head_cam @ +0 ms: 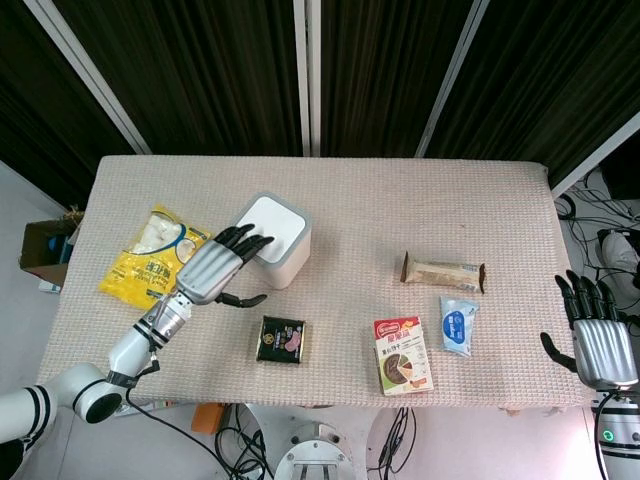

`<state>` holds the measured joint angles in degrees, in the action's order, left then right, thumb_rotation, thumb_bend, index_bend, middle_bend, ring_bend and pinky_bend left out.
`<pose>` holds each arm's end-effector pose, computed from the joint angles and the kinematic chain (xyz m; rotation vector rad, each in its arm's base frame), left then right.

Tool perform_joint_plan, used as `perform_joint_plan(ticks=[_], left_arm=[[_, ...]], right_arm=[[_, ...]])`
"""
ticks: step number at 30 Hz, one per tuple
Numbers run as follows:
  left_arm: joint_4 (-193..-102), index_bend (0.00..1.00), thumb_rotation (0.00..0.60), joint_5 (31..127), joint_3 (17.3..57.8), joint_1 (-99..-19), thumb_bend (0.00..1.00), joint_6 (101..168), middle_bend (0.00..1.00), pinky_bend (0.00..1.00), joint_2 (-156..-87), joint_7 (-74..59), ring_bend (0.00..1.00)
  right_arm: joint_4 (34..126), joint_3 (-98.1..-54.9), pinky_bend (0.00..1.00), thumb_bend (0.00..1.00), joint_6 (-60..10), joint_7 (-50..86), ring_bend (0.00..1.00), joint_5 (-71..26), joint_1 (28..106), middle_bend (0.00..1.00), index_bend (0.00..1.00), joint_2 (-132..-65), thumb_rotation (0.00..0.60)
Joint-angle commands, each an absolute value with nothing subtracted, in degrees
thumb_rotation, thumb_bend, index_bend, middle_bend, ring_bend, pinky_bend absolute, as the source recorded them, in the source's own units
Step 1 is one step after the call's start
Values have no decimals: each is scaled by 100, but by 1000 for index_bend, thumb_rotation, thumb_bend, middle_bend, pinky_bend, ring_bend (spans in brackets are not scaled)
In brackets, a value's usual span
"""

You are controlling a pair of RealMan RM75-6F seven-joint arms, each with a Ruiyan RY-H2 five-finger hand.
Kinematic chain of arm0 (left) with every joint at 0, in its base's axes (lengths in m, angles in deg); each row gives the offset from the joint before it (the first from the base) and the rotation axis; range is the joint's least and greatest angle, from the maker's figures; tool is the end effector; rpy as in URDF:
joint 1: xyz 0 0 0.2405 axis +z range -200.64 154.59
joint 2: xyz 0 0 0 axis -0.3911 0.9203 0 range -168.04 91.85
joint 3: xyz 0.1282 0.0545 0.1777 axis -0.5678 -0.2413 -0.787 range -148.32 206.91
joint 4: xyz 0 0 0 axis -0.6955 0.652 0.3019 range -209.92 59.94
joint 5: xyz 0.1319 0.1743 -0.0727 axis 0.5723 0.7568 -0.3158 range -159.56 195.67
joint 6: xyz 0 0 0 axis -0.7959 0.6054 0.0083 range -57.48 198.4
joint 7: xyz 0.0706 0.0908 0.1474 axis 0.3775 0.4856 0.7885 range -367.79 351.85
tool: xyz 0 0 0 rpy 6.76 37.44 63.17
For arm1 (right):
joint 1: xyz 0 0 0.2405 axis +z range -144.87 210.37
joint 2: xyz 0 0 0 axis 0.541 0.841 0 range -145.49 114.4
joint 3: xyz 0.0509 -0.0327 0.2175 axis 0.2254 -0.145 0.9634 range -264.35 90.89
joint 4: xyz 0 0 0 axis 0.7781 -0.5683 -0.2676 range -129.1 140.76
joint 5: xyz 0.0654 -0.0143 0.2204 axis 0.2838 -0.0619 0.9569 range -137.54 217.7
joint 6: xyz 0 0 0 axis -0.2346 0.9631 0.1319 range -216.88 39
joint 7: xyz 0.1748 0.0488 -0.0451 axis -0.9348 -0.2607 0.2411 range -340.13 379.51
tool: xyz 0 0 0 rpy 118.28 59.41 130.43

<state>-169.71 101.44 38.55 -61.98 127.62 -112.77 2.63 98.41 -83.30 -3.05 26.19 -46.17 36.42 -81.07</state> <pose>-0.0941 0.3428 0.0058 -2.0073 -0.7289 -1.0837 -0.2895 -0.2194 0.1230 1.3925 -0.8331 0.8453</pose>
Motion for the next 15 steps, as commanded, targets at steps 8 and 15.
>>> perform_joint_plan(ticks=[8, 15], left_arm=[[-17016, 100, 192, 10183, 3770, -6217, 206, 12867, 168, 169, -11245, 289, 62], [-16948, 100, 217, 10175, 3722, -6264, 206, 12883, 168, 169, -11288, 505, 62]], right_arm=[[9795, -8340, 0, 234, -307, 2610, 0, -4615, 3630, 0, 0, -8127, 600], [9748, -8323, 0, 234, -311, 2563, 0, -4601, 3637, 0, 0, -8147, 600]])
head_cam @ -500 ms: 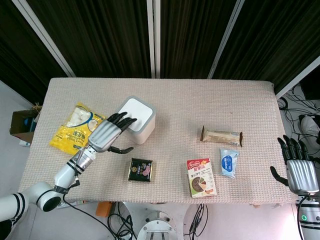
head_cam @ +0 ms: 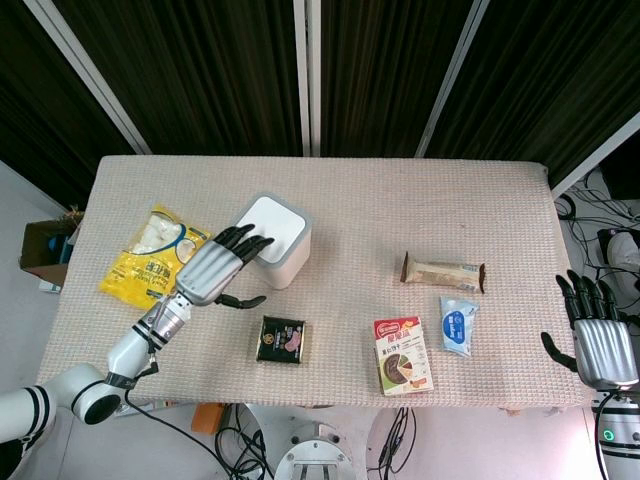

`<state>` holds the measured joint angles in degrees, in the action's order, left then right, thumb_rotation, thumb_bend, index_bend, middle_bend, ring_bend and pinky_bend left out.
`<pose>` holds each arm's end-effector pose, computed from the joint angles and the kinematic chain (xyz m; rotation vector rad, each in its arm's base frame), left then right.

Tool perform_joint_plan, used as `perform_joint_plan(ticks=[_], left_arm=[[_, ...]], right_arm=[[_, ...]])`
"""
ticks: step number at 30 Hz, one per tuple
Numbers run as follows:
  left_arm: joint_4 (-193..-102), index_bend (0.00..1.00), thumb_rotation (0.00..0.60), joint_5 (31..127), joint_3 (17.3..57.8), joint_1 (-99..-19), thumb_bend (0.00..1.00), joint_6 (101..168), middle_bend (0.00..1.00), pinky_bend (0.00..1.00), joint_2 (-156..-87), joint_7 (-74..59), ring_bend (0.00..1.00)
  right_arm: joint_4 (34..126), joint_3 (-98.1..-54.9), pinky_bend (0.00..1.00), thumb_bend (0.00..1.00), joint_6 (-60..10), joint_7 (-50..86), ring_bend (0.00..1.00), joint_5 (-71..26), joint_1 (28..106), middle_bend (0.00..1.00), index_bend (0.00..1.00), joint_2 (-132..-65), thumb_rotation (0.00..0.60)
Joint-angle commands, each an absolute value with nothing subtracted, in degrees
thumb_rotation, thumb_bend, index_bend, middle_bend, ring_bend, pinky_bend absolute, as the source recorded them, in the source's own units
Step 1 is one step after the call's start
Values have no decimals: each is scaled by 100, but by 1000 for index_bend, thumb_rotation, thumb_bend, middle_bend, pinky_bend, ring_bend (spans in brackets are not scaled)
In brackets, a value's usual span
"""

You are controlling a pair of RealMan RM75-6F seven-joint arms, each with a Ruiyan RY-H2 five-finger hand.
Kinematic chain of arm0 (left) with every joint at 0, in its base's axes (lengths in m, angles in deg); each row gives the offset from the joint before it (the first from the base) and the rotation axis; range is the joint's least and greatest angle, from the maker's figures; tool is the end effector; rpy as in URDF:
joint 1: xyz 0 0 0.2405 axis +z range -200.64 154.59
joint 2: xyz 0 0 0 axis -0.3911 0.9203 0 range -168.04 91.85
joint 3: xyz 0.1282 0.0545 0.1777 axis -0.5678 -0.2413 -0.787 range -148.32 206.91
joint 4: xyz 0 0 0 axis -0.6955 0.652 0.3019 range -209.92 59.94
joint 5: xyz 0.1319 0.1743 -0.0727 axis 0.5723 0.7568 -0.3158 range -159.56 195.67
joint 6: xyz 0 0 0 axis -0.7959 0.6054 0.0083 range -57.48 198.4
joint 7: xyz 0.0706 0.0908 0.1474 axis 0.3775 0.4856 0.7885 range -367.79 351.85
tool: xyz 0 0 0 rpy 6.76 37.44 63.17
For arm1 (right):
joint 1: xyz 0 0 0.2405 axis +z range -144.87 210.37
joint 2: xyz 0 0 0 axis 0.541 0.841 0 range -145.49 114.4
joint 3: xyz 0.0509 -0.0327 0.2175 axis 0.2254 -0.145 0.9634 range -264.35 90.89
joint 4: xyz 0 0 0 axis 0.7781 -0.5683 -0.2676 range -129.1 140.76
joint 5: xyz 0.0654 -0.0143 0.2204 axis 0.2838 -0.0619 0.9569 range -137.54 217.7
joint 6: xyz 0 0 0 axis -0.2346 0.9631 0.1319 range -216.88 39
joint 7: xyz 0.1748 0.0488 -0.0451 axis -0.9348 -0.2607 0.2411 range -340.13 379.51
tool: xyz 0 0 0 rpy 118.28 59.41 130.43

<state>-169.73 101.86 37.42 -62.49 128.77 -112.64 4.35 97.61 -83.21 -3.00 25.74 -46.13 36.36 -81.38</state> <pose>-0.0938 0.3402 0.0058 -2.0192 -0.6792 -1.0703 -0.2921 -0.2196 0.1233 1.3890 -0.8318 0.8449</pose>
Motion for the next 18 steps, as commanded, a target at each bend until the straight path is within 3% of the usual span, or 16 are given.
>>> perform_joint_plan(ticks=[1, 5, 12, 18], left_arm=[[-16953, 100, 223, 10153, 3721, -6265, 206, 12882, 169, 169, -11297, 503, 62], [-16940, 100, 237, 10109, 3713, -6280, 207, 12881, 197, 169, -11328, 482, 62], [-16934, 100, 244, 9942, 3677, -6315, 207, 12785, 363, 169, -11351, 588, 62], [-16987, 100, 242, 9907, 3684, -6345, 207, 12791, 411, 169, -11338, 600, 62]], right_arm=[[9740, -8322, 0, 234, -316, 2555, 0, -4591, 3635, 0, 0, -8155, 600], [9700, -8327, 0, 234, -327, 2549, 0, -4567, 3626, 0, 0, -8173, 600], [9662, -8329, 0, 234, -329, 2505, 0, -4575, 3624, 0, 0, -8184, 600], [9645, -8332, 0, 235, -361, 2499, 0, -4562, 3632, 0, 0, -8199, 600]])
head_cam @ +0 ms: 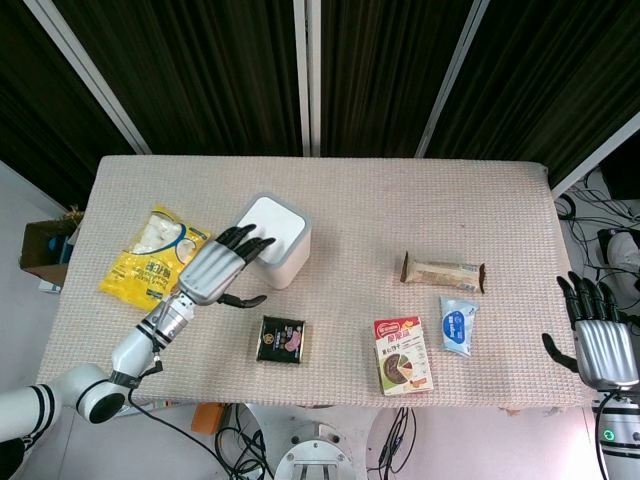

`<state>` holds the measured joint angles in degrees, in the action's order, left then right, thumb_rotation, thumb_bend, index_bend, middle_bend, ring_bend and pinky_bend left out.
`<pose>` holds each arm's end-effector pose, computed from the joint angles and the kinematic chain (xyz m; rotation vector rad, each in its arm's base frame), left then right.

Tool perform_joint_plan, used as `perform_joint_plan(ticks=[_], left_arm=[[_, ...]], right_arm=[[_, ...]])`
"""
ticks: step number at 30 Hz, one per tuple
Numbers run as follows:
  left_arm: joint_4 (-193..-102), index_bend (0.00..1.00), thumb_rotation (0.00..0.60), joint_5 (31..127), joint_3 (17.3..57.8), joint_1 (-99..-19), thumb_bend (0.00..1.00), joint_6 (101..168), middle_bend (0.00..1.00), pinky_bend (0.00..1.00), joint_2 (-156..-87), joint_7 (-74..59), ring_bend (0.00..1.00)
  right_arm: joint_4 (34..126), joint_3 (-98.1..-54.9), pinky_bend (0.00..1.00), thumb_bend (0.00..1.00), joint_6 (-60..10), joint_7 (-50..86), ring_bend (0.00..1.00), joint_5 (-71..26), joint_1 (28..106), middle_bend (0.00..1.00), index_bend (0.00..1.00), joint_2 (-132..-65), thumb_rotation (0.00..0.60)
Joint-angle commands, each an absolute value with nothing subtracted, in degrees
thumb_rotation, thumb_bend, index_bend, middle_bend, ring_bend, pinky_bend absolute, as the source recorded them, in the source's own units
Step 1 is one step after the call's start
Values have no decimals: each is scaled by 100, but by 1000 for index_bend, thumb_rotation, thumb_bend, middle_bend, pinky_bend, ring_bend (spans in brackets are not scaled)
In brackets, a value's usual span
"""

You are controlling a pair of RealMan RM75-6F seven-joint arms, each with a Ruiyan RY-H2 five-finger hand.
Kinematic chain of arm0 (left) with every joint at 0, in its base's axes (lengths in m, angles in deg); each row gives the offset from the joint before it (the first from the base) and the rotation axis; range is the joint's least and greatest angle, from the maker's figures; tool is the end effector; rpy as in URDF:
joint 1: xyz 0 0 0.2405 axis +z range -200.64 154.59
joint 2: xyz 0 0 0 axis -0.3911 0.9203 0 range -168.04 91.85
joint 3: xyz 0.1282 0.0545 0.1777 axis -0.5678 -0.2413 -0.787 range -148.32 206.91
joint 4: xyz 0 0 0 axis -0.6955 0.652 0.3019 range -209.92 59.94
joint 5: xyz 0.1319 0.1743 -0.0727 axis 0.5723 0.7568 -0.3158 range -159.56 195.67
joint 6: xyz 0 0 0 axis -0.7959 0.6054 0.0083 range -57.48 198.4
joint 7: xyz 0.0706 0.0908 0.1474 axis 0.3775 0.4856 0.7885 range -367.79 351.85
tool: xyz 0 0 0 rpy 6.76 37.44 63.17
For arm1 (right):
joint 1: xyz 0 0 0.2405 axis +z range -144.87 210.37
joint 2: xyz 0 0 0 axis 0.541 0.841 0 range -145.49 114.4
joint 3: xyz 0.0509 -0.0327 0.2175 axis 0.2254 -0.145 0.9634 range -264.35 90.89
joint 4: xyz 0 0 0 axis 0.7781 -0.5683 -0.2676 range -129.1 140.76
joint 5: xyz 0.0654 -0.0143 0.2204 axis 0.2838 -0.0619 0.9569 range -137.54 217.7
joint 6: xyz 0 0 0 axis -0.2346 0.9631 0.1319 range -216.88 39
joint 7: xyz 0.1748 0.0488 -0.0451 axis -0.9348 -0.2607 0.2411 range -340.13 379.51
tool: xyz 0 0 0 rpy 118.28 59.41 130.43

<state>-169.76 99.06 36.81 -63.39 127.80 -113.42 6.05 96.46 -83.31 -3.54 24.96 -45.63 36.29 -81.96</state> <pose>-0.0958 0.3407 -0.0019 -2.0255 -0.7042 -1.0336 -0.2979 -0.2190 0.1210 1.3850 -0.8474 0.8354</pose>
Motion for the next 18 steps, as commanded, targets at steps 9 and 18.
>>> perform_joint_plan(ticks=[9, 18], left_arm=[[-17082, 100, 243, 10166, 3768, -6118, 207, 13483, 108, 171, -11167, 500, 62], [-17481, 100, 246, 10161, 3453, -5273, 204, 14389, 100, 173, -10466, 677, 62]], right_arm=[[9692, -8319, 0, 234, -294, 2511, 0, -4592, 3614, 0, 0, -8170, 600], [9742, -8355, 0, 234, -341, 2606, 0, -4580, 3608, 0, 0, -8170, 600]])
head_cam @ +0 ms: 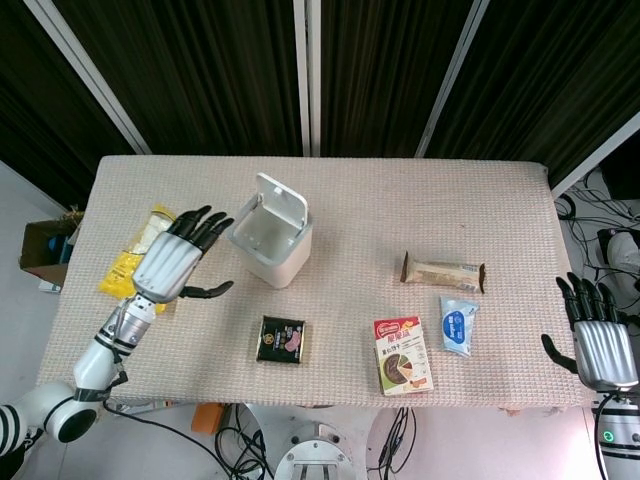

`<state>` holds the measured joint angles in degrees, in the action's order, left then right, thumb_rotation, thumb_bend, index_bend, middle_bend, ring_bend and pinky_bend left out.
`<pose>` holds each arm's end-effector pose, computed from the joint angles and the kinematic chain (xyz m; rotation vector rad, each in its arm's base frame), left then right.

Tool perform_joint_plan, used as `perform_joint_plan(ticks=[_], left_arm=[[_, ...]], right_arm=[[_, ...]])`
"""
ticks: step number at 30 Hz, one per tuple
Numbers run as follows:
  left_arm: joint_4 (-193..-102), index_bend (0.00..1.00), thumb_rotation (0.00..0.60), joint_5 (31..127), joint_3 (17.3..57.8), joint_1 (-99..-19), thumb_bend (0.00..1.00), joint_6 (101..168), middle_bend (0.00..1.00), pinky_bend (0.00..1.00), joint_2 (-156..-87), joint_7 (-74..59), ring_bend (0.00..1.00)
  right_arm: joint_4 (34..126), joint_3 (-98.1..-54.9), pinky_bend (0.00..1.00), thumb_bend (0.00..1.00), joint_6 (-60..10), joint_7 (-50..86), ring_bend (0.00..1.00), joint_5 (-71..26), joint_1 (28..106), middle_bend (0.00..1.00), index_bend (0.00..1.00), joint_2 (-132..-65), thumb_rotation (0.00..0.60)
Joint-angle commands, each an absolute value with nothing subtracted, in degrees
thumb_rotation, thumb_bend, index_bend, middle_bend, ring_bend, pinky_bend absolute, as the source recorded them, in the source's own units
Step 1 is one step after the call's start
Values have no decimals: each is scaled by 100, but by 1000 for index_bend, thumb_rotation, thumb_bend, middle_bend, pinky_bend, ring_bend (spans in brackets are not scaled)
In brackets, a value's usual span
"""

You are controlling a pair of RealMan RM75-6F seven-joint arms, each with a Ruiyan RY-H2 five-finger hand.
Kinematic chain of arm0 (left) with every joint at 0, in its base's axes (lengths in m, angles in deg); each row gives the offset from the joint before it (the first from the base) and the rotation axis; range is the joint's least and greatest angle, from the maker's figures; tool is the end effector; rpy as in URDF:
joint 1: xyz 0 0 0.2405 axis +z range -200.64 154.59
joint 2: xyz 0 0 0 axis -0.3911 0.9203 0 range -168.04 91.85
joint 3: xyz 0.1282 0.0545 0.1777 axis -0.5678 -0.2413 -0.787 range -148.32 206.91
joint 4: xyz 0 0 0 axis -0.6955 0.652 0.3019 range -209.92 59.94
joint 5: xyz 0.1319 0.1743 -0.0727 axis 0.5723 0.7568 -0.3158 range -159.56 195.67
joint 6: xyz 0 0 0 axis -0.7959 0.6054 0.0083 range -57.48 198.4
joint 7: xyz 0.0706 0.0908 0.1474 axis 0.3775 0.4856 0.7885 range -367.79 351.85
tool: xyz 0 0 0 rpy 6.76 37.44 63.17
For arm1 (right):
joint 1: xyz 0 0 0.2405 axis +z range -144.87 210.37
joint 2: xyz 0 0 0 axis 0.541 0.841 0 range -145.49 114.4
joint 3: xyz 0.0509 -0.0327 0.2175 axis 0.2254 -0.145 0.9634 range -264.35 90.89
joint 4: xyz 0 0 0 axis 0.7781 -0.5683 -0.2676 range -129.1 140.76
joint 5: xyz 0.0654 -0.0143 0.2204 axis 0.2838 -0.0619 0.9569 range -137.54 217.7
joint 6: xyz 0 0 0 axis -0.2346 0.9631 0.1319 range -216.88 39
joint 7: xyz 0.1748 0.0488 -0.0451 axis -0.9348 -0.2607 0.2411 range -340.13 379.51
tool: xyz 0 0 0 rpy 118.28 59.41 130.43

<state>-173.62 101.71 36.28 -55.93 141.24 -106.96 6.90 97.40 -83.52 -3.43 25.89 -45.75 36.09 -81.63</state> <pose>-0.1248 0.3304 0.0631 -1.7986 -0.6179 -1.0939 -0.2956 -0.2170 0.1205 1.3893 -0.8456 0.8284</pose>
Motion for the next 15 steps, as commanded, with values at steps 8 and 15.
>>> perform_joint_plan(ticks=[8, 15], left_arm=[[-16990, 100, 245, 10328, 2756, -4301, 202, 15043, 111, 172, -10349, 335, 62], [-16503, 100, 247, 10456, 2477, -3766, 193, 15367, 116, 172, -10376, -140, 62]], right_arm=[[9764, -8395, 0, 233, -449, 2722, 0, -4566, 3635, 0, 0, -8183, 600], [9730, -8432, 0, 220, -608, 2819, 0, -4506, 3676, 0, 0, -8170, 600]])
